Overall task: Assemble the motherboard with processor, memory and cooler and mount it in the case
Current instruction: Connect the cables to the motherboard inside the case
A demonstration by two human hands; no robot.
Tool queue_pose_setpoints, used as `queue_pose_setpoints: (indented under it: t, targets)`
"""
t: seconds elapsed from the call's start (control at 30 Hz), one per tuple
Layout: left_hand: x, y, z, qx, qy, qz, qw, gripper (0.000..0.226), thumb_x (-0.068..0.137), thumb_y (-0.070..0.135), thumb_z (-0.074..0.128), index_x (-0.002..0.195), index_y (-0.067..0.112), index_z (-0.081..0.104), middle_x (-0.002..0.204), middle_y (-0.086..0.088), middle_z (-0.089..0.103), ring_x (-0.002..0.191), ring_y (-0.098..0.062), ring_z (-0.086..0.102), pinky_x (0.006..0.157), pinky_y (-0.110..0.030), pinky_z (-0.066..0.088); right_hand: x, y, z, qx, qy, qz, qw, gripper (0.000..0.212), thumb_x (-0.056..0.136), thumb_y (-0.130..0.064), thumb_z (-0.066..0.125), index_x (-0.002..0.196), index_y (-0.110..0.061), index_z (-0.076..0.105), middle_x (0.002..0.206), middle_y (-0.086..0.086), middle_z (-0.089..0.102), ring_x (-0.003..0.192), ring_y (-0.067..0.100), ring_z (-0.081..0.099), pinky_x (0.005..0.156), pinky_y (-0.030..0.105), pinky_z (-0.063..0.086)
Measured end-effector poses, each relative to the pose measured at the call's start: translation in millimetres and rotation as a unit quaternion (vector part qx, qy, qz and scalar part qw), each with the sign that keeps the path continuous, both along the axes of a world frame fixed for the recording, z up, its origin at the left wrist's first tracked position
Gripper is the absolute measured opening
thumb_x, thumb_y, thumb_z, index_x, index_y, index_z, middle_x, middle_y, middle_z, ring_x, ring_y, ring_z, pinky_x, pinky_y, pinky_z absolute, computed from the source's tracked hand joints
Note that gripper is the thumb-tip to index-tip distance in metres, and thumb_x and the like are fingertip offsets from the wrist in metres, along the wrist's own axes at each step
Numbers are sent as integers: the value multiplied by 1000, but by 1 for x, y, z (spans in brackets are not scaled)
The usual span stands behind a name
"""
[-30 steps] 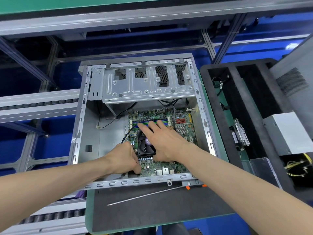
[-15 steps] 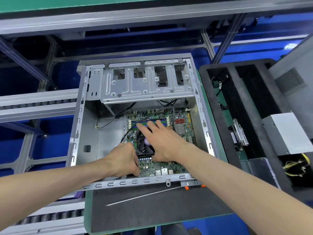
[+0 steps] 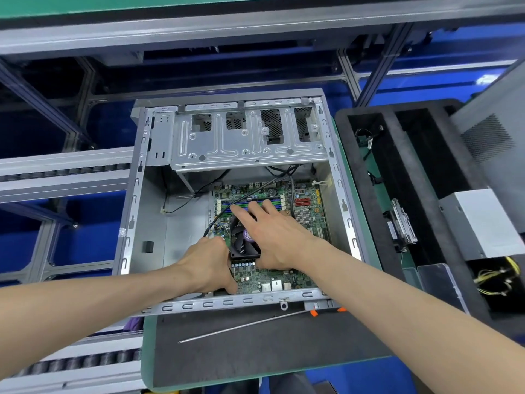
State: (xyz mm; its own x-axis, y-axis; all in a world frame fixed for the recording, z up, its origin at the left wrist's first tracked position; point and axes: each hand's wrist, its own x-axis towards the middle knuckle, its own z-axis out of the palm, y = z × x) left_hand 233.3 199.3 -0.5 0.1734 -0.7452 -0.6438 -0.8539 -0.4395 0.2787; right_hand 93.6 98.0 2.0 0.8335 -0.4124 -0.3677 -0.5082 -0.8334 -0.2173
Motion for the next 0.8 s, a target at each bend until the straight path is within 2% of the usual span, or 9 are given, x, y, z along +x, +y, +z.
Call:
queue_pose_setpoints:
  t: [0.13, 0.33, 0.67, 0.73, 0.8]
  targets:
    - [1, 2, -1, 6, 26, -2, 1000, 35, 55, 28, 88, 46, 14, 57, 35, 12, 48, 43, 2, 44, 36, -10, 30, 0, -1, 0, 4, 3, 2, 1000, 123, 70, -30, 85, 158, -21, 1, 153, 13, 25, 140, 41, 26, 97, 56, 46]
    - [1, 2, -2, -1, 42, -25, 999, 33, 58, 25, 85, 49, 14, 55, 33, 14, 43, 50, -5, 40, 38, -11, 29, -1, 0, 0, 0, 0, 4, 1000, 122, 69, -29, 85, 158, -21, 1, 152, 13, 26, 139, 40, 27, 97, 56, 47]
    - [0, 1, 0, 14, 61, -11, 998, 46, 60, 23, 88, 45, 15, 45, 36, 14, 44, 33, -3, 40, 36, -13, 28, -1, 0, 1, 4, 0, 1, 1000, 121, 69, -28, 85, 157, -21, 2, 150, 12, 28, 138, 40, 27, 96, 56, 47]
    - [2, 1, -1, 17, 66, -13, 998, 43, 62, 25, 87, 45, 14, 49, 36, 12, 47, 33, -2, 43, 36, -13, 29, -1, 0, 1, 2, 0, 2, 1000, 120, 69, -28, 85, 157, -21, 2, 150, 12, 28, 138, 40, 27, 95, 56, 47]
    - [4, 3, -1, 16, 65, -24, 997, 32, 63, 29, 83, 51, 11, 59, 36, 11, 47, 37, -2, 44, 40, -14, 31, -1, 0, 1, 2, 0, 2, 1000, 120, 69, -28, 85, 157, -21, 2, 151, 12, 28, 138, 40, 27, 95, 56, 47]
